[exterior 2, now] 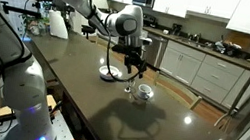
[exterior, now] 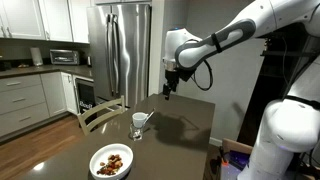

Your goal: Use the spoon to transfer one spoon of contents from the bowl to the glass cup

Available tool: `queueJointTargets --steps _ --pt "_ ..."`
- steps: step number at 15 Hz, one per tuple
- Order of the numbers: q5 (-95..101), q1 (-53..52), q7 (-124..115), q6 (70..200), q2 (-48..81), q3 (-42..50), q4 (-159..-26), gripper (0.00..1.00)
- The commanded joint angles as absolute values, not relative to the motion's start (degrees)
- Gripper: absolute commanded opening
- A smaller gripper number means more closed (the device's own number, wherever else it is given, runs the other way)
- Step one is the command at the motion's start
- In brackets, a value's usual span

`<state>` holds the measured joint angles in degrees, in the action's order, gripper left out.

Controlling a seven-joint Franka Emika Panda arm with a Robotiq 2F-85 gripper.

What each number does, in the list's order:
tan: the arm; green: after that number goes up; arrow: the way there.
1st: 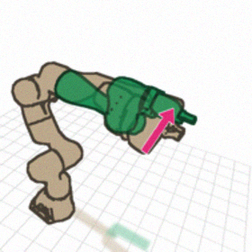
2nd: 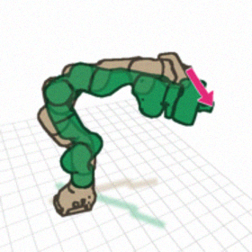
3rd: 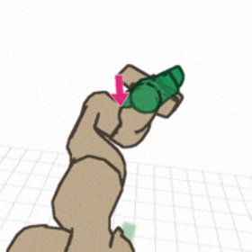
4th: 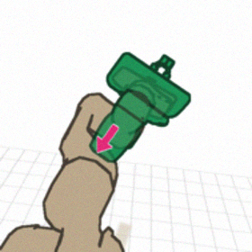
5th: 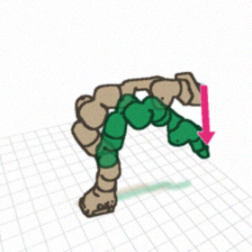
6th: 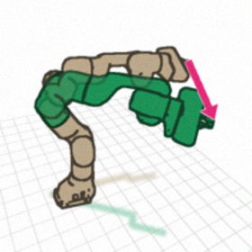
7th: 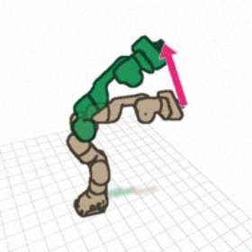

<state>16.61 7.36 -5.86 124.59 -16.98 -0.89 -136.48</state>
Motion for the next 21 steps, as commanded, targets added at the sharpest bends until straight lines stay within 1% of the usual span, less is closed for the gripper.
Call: queueJointTargets --steps 1,21 --pt "16.8 6.6 -6.0 124.4 -17.0 -0.2 -136.4 1.00" --pt "14.9 5.8 -6.8 125.7 -15.8 0.1 -136.0 1.00"
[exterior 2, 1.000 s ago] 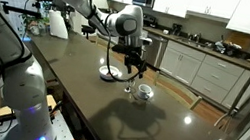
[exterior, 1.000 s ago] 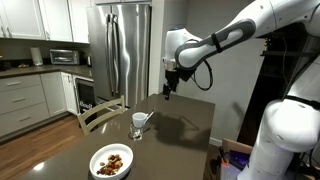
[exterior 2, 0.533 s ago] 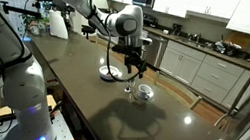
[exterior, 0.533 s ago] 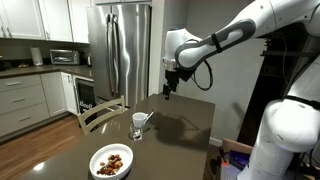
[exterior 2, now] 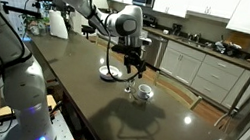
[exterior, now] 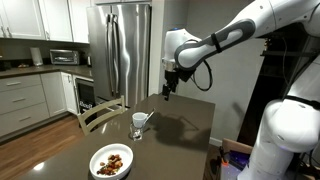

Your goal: Use the spoon to transfer one spoon of contents from the bowl to the glass cup

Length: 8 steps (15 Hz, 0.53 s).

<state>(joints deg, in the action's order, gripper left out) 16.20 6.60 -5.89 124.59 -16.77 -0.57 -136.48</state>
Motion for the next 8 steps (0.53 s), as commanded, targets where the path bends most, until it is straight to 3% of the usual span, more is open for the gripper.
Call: queueJointTargets --steps 1,8 --pt "14.2 5.6 -6.8 126.2 -15.8 0.4 -136.1 1.00" --pt "4.3 4.8 -5.7 131.8 -15.0 2.5 -137.1 1.00"
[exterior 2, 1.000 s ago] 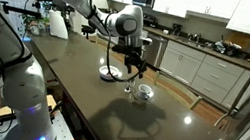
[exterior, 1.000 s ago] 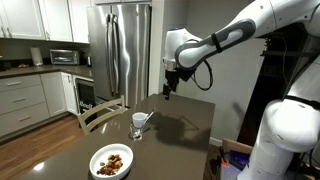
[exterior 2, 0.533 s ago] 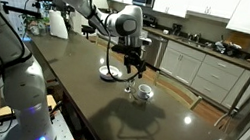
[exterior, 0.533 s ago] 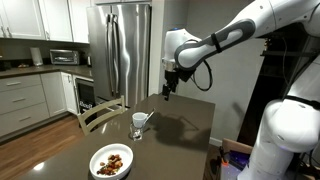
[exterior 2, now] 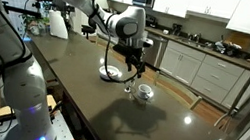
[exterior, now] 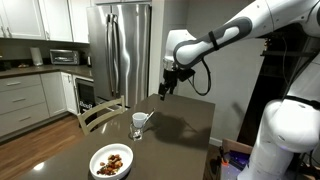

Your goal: Use the spoon to transfer one spoon of contents from the bowl to the glass cup

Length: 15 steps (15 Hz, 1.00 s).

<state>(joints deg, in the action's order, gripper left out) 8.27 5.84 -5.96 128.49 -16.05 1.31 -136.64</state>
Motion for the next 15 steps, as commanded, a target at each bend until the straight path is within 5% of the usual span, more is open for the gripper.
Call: queueJointTargets --steps 1,15 --pt "2.7 4.6 -5.5 132.9 -14.6 2.7 -137.3 1.00" --pt "-18.1 1.9 -3.3 143.5 -5.1 3.8 -136.7 1.00"
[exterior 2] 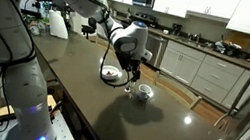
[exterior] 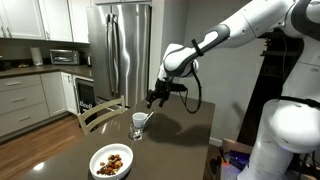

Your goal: Use the spoon to transfer one spoon of contents from the bowl to the glass cup

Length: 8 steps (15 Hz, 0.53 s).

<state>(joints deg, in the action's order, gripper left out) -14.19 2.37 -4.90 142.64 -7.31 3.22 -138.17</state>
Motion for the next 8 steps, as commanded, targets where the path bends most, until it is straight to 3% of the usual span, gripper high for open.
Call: queueJointTargets --steps 1,8 --pt "-19.1 1.9 -3.3 143.2 -4.7 3.8 -136.6 1.00" --pt "-18.8 2.2 -5.0 142.5 -4.2 3.2 -136.7 1.00"
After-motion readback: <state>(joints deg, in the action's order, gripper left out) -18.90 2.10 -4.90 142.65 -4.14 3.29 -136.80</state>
